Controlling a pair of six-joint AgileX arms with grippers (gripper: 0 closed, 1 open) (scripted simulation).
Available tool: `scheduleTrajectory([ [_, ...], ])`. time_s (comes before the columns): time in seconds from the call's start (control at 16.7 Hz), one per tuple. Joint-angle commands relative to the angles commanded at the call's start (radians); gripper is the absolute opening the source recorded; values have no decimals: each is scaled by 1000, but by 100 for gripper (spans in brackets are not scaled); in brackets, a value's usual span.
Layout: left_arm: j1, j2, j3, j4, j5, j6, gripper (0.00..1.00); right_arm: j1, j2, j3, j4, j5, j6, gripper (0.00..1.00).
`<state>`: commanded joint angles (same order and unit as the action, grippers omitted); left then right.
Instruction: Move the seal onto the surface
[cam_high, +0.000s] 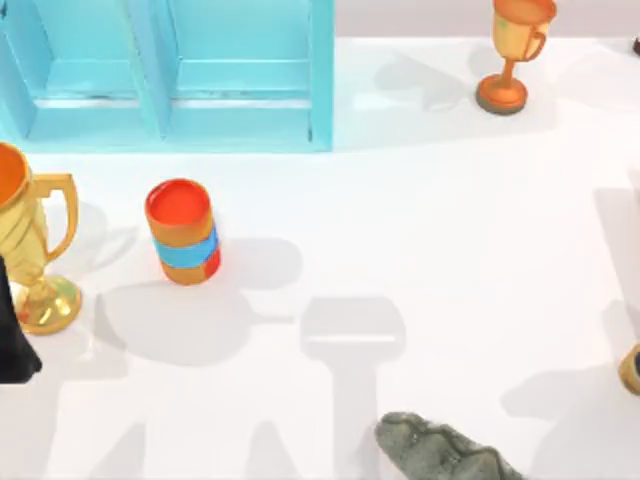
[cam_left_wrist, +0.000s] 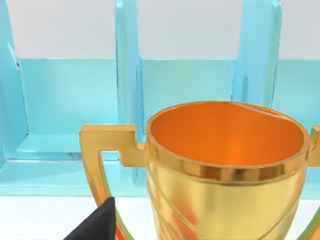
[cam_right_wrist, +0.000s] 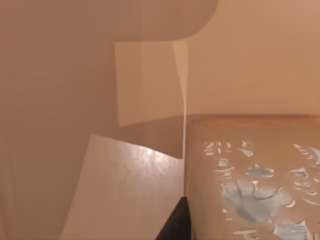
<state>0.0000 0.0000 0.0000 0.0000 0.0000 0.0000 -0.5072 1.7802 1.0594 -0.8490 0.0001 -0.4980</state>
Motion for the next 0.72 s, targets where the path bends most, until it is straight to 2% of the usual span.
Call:
scheduleTrajectory([
  [0.24,0,0,0,0,0,0,100,0,0,0,0,0,0,2],
  [0.72,0,0,0,0,0,0,100,0,0,0,0,0,0,0],
])
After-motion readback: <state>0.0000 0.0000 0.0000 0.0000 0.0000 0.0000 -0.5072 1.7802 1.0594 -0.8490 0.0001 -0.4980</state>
